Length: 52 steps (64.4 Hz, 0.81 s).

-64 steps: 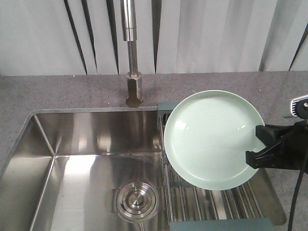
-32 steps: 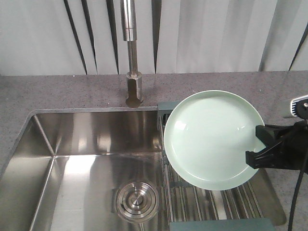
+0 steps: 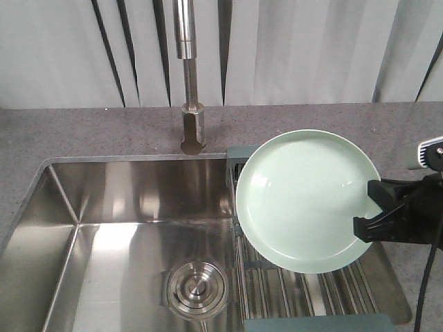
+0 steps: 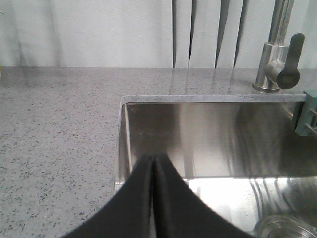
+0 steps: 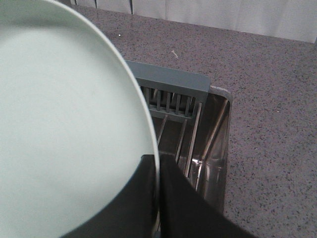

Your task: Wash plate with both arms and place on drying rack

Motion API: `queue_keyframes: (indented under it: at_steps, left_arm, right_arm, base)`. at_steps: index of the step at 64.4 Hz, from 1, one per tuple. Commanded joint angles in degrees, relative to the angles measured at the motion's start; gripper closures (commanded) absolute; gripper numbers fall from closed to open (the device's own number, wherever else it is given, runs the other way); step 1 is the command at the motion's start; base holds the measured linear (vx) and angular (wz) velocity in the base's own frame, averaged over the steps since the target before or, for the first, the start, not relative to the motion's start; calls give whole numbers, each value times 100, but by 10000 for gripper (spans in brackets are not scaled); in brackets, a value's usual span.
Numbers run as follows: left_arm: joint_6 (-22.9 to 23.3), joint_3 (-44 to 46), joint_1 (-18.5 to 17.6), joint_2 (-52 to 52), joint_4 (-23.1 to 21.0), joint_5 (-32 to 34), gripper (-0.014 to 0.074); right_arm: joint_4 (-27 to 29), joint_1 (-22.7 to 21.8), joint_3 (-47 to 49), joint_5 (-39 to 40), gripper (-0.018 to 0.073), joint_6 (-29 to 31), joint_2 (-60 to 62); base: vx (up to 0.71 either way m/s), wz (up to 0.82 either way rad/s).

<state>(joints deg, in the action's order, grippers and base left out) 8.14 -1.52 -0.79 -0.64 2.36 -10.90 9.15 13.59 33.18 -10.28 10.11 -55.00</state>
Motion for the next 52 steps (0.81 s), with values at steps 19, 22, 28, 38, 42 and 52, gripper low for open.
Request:
queue_keyframes:
  at_steps: [19, 22, 28, 38, 42, 52]
  left_arm:
    - [-3, -85, -49, -92, -7, 387, 593]
    - [-3, -85, -49, -92, -7, 387, 593]
    - [-3, -85, -49, -92, -7, 402, 593]
    - [-42, -85, -49, -92, 56, 806, 593]
    - [-42, -78, -49, -92, 130, 1090, 593]
    - [-42, 87, -49, -74, 206, 1625, 593]
  right_arm:
    - [17, -15, 151, 424, 564, 41, 85]
    - [17, -15, 151, 424, 564, 41, 85]
    - [17, -15, 151, 424, 564, 41, 85]
    - [17, -15, 151, 424, 564, 41, 85]
    - [17, -15, 151, 424, 564, 41, 85]
    - [17, -15, 151, 424, 564, 41, 85]
  base:
    - [0, 0]
    - [0, 0]
    - [0, 0]
    - [0, 0]
    - [0, 0]
    - [0, 0]
